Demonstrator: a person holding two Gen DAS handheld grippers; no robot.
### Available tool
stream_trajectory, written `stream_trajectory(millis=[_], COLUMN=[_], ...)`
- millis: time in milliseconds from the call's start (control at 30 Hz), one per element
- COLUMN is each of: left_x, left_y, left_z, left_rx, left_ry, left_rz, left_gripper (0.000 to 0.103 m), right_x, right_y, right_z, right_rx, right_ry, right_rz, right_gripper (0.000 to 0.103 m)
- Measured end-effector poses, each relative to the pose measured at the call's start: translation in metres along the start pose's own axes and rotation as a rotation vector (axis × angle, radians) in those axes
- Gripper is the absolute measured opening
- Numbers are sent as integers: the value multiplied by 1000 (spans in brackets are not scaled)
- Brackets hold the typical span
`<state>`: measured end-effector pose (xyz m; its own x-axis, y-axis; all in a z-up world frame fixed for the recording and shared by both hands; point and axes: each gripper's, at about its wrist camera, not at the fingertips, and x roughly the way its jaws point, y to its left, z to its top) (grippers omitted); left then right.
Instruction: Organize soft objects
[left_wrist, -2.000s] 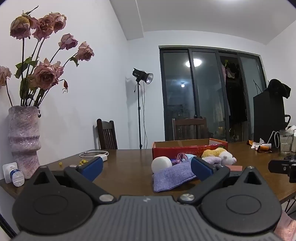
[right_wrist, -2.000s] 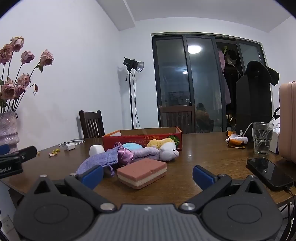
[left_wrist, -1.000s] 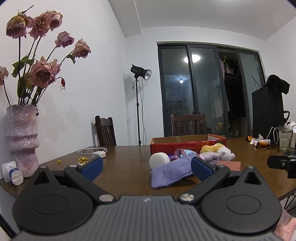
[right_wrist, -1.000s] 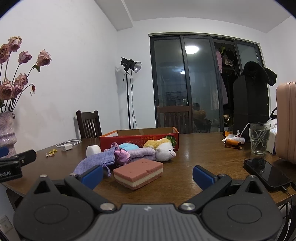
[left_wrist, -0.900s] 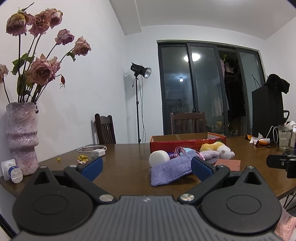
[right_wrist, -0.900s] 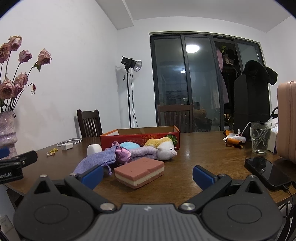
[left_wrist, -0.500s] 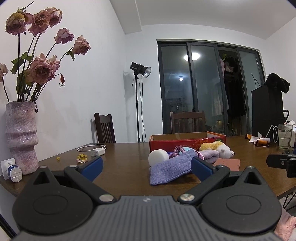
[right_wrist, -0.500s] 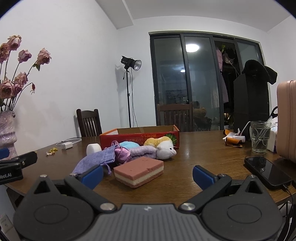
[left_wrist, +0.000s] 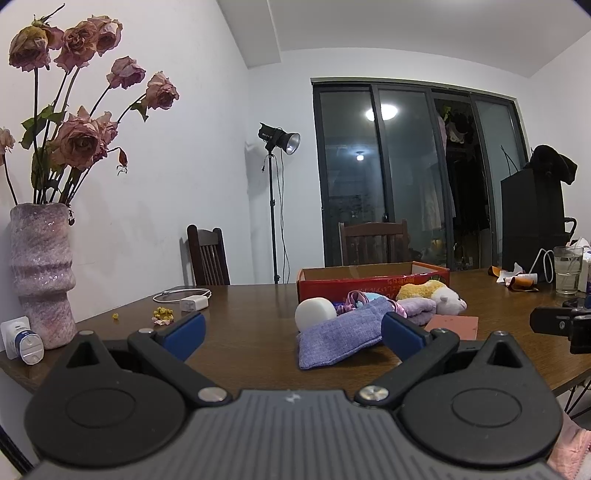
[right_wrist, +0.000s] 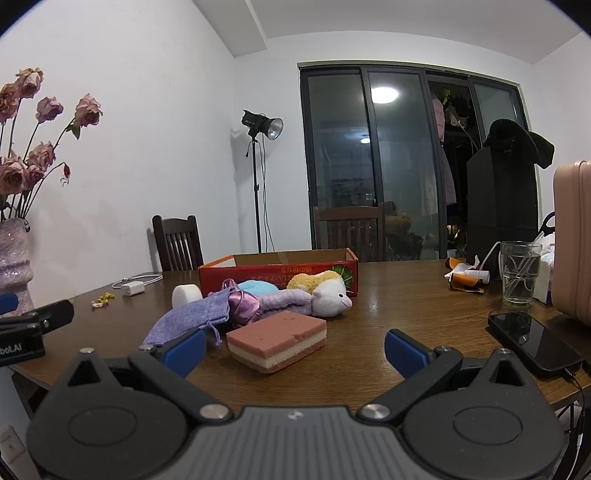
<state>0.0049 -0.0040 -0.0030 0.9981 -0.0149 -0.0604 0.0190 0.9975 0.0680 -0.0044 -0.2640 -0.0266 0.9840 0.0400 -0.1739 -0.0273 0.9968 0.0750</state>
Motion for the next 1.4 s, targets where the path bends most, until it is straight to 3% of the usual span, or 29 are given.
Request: stream_trajectory(millis=[933,1200,1400], left_x=[6,47,112], left_y=[-2,-8,22], left_z=[-1,-1,5], left_rx=[-3,-7,-188], left_ry=[18,59,196], left_rz=[5,-45,-104], left_gripper=[103,103,103], right_x=[2,31,85], right_y=[1,-3,12], right_z=[-2,6,23], right_rx=[0,-66,-79], right_ry=[12,23,85], right_rz=[-6,0,110], right_gripper=[103,103,103])
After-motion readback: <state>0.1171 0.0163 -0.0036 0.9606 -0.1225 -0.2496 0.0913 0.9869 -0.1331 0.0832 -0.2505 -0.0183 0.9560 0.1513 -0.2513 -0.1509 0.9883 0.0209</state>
